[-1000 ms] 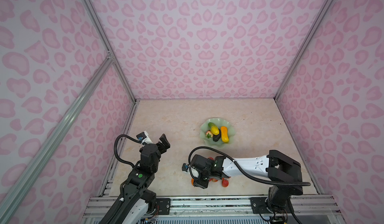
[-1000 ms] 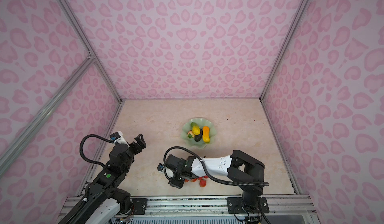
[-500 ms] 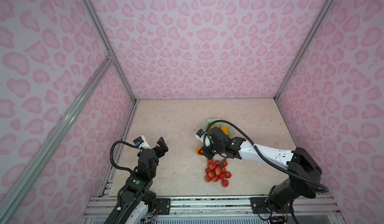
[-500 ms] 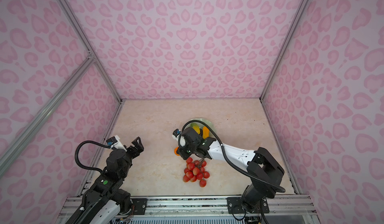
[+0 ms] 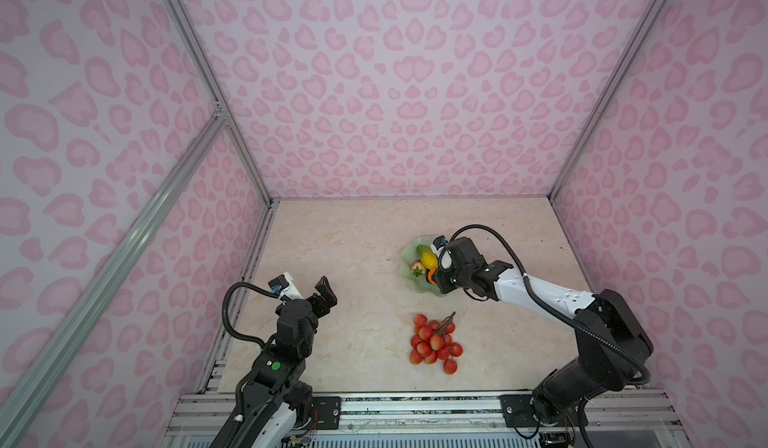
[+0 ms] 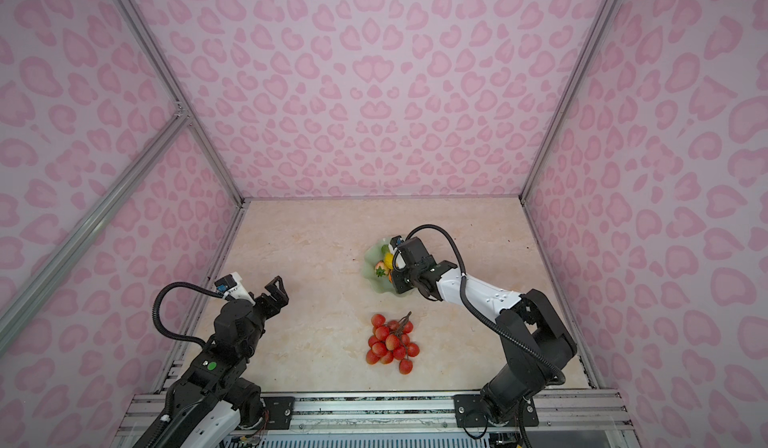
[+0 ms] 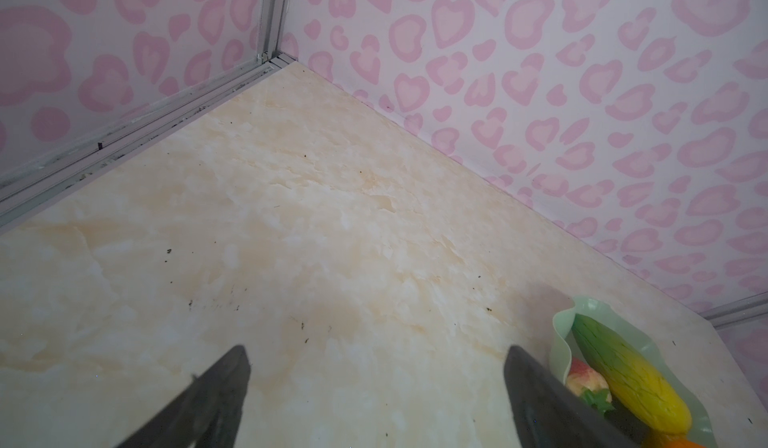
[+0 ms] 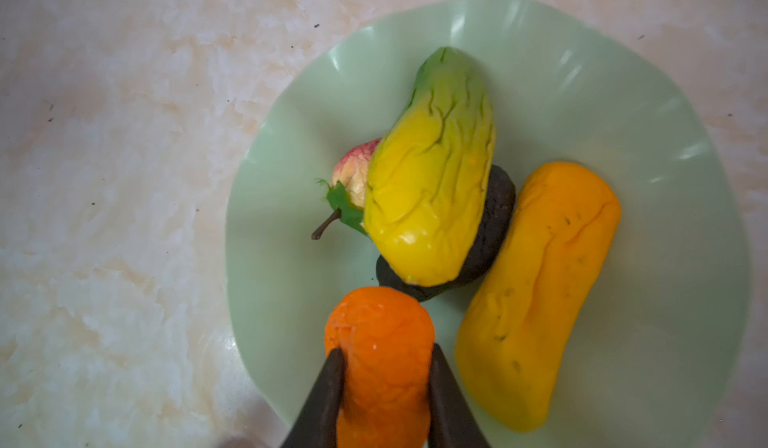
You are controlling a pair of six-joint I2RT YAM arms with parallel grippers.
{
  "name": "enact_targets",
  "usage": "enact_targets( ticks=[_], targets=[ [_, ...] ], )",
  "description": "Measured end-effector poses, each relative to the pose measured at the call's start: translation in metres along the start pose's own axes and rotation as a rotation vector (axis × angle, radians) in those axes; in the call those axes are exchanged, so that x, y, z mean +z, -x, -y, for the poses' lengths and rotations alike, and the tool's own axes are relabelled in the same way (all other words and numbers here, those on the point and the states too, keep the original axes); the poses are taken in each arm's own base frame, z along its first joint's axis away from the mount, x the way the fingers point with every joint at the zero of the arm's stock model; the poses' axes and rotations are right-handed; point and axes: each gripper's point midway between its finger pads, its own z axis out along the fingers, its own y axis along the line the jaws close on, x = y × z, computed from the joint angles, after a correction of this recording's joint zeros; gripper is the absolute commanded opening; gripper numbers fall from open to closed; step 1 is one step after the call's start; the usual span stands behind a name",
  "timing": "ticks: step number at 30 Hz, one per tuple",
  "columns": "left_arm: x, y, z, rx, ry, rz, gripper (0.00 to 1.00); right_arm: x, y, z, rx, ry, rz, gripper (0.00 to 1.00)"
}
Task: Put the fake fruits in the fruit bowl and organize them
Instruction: 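Place the orange in the bowl with the right gripper, then grasp the red lychee bunch by its stem with the right gripper, then lay the lychee bunch on top of the fruits in the bowl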
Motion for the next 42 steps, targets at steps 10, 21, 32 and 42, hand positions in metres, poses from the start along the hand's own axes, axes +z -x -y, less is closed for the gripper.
enact_targets(
  ticks=[10, 21, 32, 42],
  targets=[
    [0.003, -0.004, 0.000, 0.010, 0.008, -0.021, 0.97, -0.021, 0.005, 0.002, 0.041, -0.005, 0.047, 0.64],
    [0.008, -0.010, 0.001, 0.008, 0.006, -0.039, 0.96, -0.071, -0.051, -0.004, 0.247, 0.056, -0.007, 0.58],
    [0.012, -0.023, -0.002, -0.002, 0.008, -0.072, 0.97, -0.068, -0.109, -0.038, 0.363, 0.157, -0.128, 0.50],
    [0.009, -0.020, -0.001, -0.020, -0.007, -0.053, 0.96, -0.051, -0.093, -0.050, 0.380, 0.181, -0.105, 0.16]
  ],
)
